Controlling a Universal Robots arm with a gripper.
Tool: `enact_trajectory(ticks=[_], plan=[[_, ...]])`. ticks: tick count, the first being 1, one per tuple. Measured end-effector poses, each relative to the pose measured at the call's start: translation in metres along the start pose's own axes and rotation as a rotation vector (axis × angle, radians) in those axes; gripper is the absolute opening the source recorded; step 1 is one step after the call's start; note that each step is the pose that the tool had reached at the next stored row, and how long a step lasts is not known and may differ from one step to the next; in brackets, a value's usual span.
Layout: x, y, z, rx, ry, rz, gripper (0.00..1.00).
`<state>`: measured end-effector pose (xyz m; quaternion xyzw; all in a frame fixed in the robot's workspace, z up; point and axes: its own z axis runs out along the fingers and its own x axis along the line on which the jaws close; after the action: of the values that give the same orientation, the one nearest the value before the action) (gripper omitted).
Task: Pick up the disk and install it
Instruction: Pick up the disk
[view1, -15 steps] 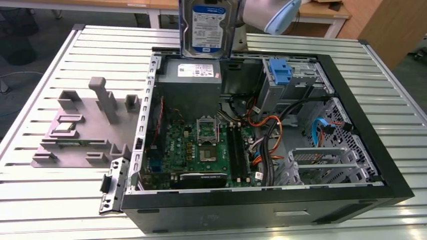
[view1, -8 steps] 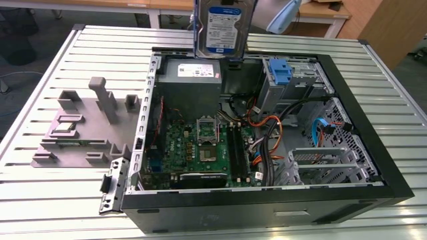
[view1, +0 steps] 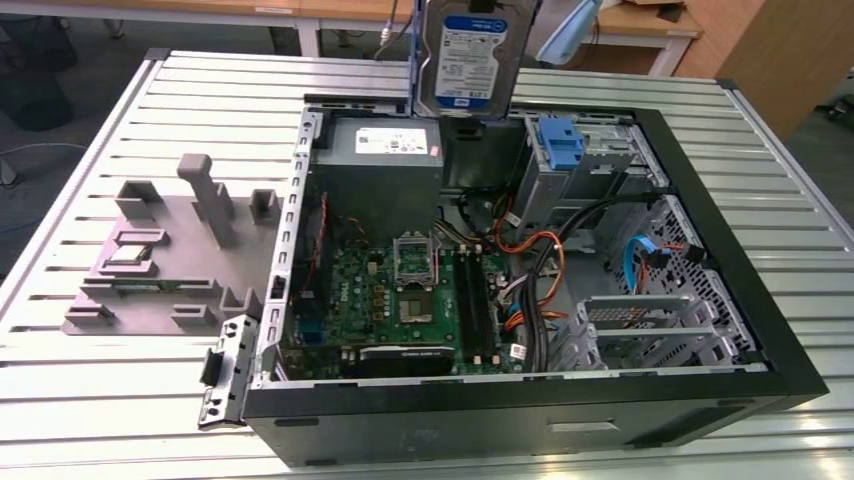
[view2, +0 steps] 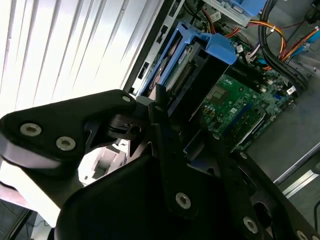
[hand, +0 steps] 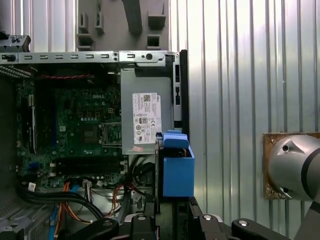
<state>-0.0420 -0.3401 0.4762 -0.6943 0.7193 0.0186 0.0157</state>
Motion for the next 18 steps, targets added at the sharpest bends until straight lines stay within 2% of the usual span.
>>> enact_trajectory(ticks=[8,18], plan=[[0.0046,-0.0059,0.0002,0.0,0.0009,0.0,0.35],[0.014,-0.0093,0.0004,0.0001,0.0017,0.0,0.35]])
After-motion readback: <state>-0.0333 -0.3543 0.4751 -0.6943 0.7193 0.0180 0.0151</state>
